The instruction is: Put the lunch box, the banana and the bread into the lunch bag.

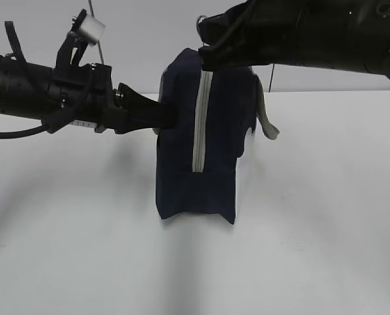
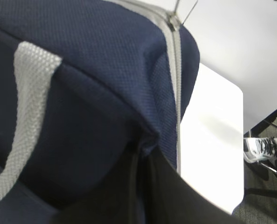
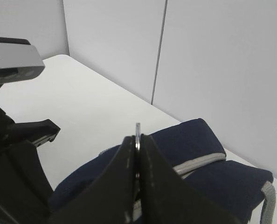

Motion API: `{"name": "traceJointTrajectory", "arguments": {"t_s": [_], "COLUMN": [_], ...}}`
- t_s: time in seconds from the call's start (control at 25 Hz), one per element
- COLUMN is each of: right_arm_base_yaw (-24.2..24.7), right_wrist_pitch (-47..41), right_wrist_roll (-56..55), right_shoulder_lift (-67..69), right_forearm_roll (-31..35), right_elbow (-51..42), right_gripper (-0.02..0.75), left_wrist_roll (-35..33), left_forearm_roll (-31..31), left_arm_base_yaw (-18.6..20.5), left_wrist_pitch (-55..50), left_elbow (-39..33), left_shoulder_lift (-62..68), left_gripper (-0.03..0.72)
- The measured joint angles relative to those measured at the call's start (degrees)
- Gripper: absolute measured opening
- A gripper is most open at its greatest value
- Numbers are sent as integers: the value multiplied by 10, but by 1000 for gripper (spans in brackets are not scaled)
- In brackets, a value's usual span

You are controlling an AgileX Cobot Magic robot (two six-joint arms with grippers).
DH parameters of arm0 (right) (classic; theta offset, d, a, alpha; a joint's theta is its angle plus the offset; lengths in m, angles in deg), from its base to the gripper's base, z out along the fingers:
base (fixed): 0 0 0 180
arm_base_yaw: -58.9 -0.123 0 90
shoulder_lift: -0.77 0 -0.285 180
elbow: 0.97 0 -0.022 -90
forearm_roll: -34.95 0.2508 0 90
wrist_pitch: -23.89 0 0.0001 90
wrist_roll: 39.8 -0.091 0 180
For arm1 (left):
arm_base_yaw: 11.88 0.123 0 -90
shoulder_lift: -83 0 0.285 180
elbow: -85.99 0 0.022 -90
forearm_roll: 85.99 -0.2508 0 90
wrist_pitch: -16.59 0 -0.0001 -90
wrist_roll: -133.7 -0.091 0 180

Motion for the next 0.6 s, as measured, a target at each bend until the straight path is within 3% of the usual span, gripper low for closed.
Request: {"name": "traceJointTrajectory", "arguments": {"t_s": [0.28,0.6], "right_arm_base_yaw": [1,2], "right_wrist_pitch": [7,12], "right_wrist_roll": [0,-31], "right_shoulder_lift": [12,13], "right_forearm_roll": [-3,-91], "right_elbow": [3,4], "right_gripper": [-16,-16], "left_wrist_roll": [0,0], "left_forearm_roll": [-12,-18], "left_arm_base_yaw": [0,0], "left_wrist_pitch": [0,1], "left_elbow": [0,0], "left_shoulder_lift": [0,0], "left_gripper": [4,4]}}
